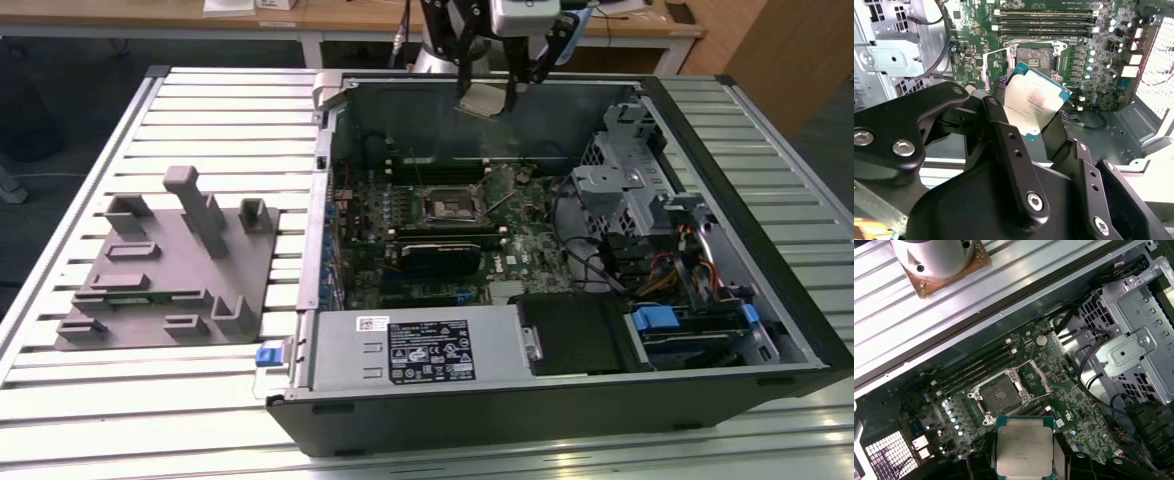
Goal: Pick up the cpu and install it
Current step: 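Place the cpu into insertion slot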
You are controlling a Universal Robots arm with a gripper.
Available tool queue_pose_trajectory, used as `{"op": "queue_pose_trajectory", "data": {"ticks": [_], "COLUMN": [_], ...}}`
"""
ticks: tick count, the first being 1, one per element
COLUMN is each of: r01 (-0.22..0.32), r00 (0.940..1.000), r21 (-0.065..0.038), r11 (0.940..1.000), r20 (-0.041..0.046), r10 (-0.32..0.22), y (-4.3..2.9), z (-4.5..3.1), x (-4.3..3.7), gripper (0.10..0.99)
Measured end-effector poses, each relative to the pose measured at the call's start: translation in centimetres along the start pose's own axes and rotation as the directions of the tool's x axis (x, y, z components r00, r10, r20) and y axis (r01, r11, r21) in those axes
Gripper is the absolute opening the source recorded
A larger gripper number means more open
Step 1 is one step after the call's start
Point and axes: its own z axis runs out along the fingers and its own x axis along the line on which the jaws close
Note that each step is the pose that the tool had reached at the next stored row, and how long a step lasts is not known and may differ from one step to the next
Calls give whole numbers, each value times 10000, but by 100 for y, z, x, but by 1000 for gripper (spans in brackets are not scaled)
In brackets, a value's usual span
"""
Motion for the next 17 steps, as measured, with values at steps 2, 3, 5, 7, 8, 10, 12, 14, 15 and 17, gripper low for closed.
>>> {"op": "queue_pose_trajectory", "data": {"ticks": [2, 3, 5, 7, 8, 10, 12, 14, 15, 17], "r01": [-236, -373, -679, -993, -1138, -1441, -1759, -2074, -2231, -2540], "r00": [9997, 9993, 9977, 9950, 9935, 9895, 9843, 9781, 9746, 9670], "r21": [5, 8, 14, 20, 22, 25, 29, 31, 32, 33], "r11": [9997, 9993, 9977, 9951, 9935, 9896, 9844, 9782, 9748, 9672], "r20": [20, 30, 56, 82, 95, 120, 147, 174, 187, 214], "r10": [236, 373, 679, 993, 1138, 1441, 1758, 2073, 2230, 2538], "y": [0, 0, 0, 1, 1, 1, 1, 1, 1, 1], "z": [0, 1, 1, 2, 2, 3, 4, 5, 6, 7], "x": [0, 0, 0, 0, 0, 1, 1, 1, 1, 1], "gripper": [545, 545, 545, 545, 545, 545, 545, 545, 545, 545]}}
